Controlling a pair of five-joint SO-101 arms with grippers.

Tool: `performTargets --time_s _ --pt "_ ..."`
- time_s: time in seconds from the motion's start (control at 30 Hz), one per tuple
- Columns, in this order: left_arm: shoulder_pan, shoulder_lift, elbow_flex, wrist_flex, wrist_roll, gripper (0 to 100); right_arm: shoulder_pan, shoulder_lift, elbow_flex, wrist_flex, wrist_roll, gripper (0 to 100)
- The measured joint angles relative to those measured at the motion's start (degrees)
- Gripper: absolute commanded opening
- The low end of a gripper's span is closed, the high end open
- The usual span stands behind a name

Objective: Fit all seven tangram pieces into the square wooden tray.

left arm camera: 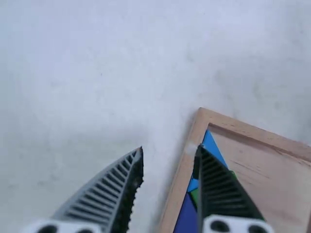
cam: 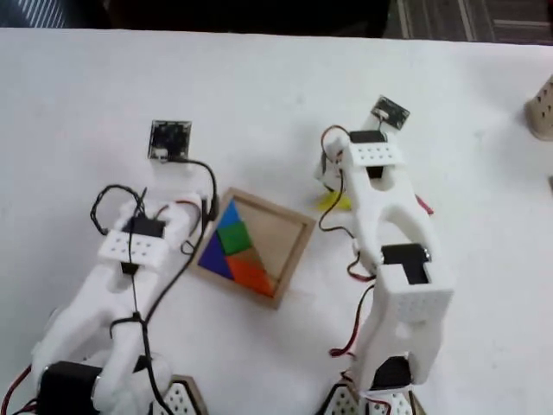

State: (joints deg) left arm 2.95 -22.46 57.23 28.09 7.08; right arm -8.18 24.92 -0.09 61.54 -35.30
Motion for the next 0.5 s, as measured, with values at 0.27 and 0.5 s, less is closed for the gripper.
performTargets --time_s 0.27,0.5 --pt "0.0 0.0 0.0 0.0 0.0 18 0.18 0.88 -1.85 0.09 -0.09 32.3" --pt "0.0 0.0 0.0 0.0 0.0 18 0.18 0.88 -2.29 0.09 -0.09 37.2"
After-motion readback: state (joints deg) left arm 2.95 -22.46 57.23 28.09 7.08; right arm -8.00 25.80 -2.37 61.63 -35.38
